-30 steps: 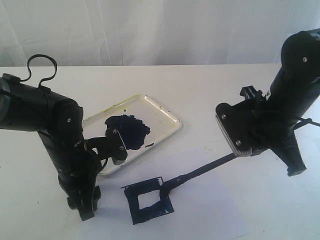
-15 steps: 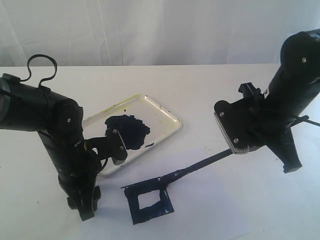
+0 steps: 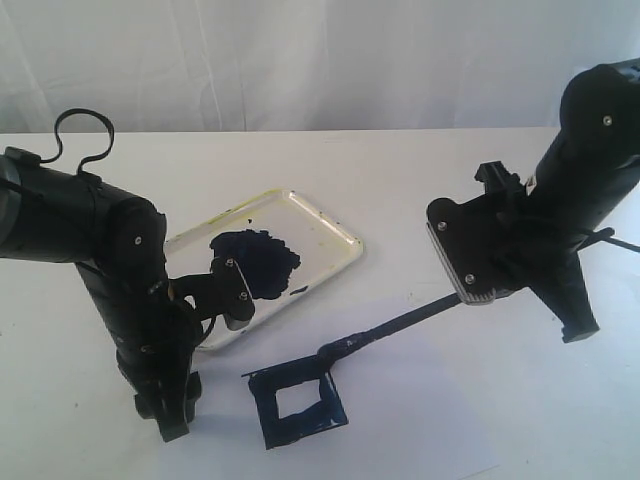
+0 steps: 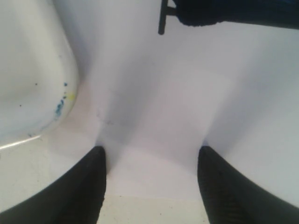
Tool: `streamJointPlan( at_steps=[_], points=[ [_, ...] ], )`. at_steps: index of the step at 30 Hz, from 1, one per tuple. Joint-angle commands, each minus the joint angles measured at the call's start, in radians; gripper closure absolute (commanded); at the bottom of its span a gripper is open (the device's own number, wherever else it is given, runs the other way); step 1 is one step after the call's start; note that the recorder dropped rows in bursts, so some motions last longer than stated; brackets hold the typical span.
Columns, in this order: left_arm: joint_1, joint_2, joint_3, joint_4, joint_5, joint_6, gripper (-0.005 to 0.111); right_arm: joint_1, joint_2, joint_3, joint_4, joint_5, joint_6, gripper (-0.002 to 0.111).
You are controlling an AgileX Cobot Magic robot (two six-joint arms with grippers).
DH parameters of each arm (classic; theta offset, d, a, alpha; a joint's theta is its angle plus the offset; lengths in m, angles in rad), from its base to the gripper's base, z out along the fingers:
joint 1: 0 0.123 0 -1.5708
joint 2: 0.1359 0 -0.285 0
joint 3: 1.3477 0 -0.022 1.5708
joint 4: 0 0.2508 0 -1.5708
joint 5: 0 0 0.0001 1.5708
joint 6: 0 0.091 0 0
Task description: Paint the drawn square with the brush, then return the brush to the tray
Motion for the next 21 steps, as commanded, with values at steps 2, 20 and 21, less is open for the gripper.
streamJointPlan(
  at_steps=[2,20,21],
  points=[
    [-0.005,0.01,0.013,-0.013,0.004,-0.001,0.045,-0.001,0.026,0.006,-0.002,0.005,0.001,0.108],
    [-0.005,0.01,0.013,-0.013,0.004,-0.001,0.045,-0.001,-0.016,0.006,-0.013,0.119,0.001,0.108],
    [-0.005,0.01,0.013,-0.013,0.004,-0.001,0.045,-0.001,-0.016,0.006,-0.013,0.124,0.001,0.108]
  ],
)
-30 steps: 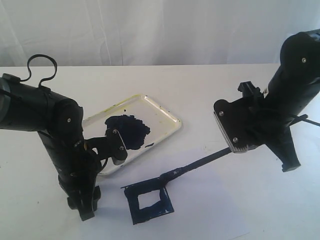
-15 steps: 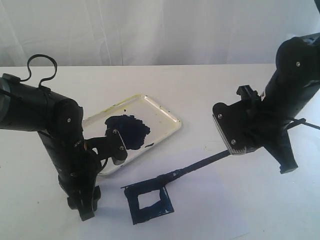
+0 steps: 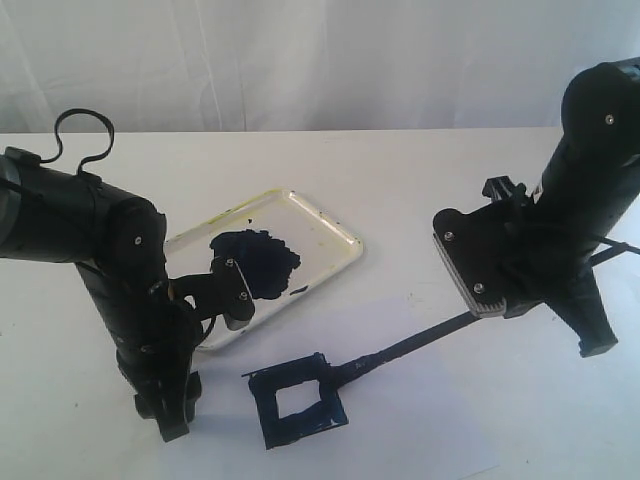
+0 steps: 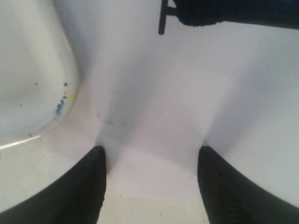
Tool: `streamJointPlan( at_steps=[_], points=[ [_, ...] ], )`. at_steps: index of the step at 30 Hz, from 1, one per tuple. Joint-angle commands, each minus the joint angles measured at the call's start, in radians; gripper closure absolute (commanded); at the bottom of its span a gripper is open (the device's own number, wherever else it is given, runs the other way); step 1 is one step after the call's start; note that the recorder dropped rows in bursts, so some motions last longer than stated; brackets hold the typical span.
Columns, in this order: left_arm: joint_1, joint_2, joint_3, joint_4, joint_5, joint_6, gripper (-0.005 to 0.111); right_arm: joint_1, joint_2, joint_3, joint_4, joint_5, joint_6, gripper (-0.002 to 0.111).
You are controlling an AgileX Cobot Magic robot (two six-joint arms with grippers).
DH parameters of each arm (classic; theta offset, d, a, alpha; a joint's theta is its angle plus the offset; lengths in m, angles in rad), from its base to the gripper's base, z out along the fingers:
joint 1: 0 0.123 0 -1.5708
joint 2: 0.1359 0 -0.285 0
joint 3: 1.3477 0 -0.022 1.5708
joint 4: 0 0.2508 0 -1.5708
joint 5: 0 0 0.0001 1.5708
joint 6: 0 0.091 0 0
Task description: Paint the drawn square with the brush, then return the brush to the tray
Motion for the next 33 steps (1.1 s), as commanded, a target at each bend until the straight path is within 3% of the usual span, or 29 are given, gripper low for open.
streamJointPlan(
  at_steps=[1,18,33],
  points=[
    [-0.005,0.01,0.013,-0.013,0.004,-0.001,0.045,-0.001,-0.011,0.006,-0.005,0.036,0.001,0.108],
    [-0.005,0.01,0.013,-0.013,0.004,-0.001,0.045,-0.001,-0.013,0.006,-0.009,0.068,0.001,0.108],
    [-0.005,0.01,0.013,-0.013,0.004,-0.001,0.045,0.001,-0.049,0.008,0.114,0.012,-0.037,0.108]
  ],
)
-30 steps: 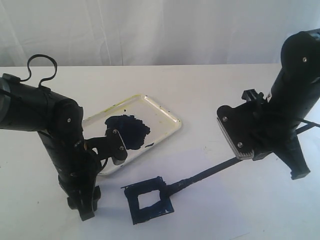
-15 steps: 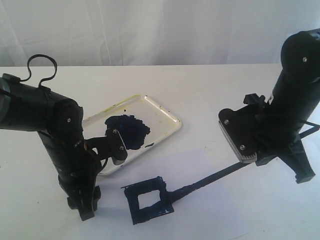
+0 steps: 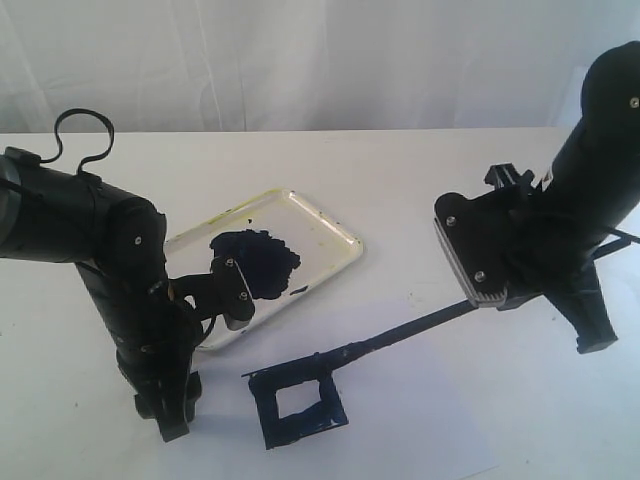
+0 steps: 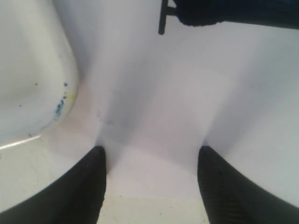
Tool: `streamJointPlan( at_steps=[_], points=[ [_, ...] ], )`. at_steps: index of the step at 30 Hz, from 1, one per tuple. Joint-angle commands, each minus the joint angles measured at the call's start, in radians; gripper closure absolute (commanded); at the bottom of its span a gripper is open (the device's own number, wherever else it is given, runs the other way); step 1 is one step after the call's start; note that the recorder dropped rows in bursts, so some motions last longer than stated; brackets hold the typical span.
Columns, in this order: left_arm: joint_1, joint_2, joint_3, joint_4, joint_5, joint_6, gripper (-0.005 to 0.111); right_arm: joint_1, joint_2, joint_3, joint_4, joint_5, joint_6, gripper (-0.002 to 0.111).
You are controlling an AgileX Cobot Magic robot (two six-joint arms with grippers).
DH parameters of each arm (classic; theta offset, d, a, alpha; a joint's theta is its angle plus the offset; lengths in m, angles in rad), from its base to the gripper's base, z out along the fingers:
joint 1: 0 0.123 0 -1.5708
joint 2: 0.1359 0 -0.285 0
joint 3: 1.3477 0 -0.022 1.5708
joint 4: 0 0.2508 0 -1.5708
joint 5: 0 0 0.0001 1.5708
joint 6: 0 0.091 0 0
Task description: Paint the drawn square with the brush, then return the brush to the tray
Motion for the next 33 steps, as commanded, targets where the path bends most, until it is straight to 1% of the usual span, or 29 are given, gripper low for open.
streamJointPlan(
  at_steps=[1,9,14,22,33],
  points=[
    [-0.005,0.01,0.013,-0.011,0.004,-0.001,0.045,0.001,0.012,0.006,0.052,0.0,-0.03,0.108],
    [-0.005,0.01,0.013,-0.011,0.004,-0.001,0.045,0.001,0.054,0.006,0.081,-0.019,-0.038,0.108],
    [-0.005,0.01,0.013,-0.011,0.004,-0.001,0.045,0.003,0.054,0.006,0.141,-0.021,-0.051,0.108],
    [-0.005,0.01,0.013,-0.006,0.004,-0.001,0.045,0.057,0.07,0.006,0.11,-0.03,-0.049,0.108],
    [-0.005,0.01,0.013,-0.006,0.004,-0.001,0.045,0.059,0.126,0.006,0.105,-0.081,-0.049,0.108]
  ],
)
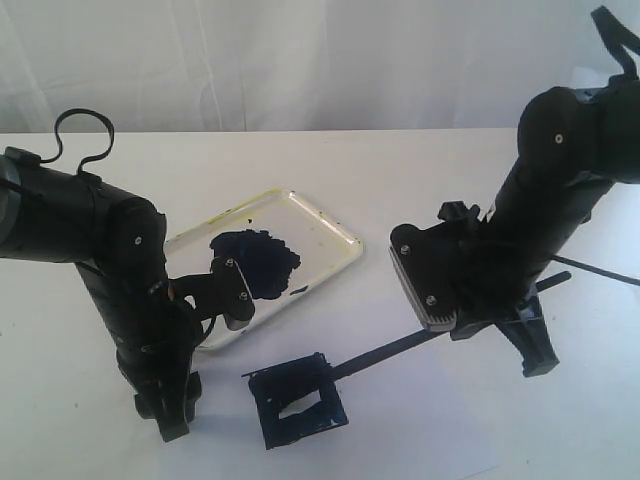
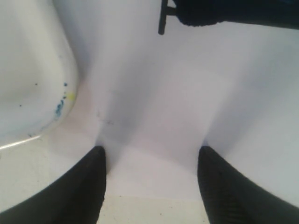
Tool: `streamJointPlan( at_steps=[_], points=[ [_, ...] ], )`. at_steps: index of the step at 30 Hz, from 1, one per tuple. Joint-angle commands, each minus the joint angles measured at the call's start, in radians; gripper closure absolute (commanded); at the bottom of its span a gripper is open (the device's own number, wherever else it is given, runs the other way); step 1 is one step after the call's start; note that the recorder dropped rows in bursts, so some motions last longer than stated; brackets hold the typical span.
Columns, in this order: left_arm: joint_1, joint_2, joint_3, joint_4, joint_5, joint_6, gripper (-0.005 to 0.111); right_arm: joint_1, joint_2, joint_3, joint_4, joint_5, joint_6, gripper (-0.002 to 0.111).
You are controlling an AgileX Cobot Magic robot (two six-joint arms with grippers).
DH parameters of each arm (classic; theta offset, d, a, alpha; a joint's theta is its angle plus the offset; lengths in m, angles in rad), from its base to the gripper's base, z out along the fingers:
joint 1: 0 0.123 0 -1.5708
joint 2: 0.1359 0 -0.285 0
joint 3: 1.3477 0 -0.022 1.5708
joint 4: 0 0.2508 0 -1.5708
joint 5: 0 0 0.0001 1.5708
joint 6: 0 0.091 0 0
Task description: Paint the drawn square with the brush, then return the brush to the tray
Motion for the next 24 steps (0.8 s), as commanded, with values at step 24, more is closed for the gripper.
streamJointPlan(
  at_steps=[24],
  points=[
    [-0.005,0.01,0.013,-0.006,0.004,-0.001,0.045,0.001,0.015,0.004,-0.05,-0.006,0.057,0.108]
  ],
)
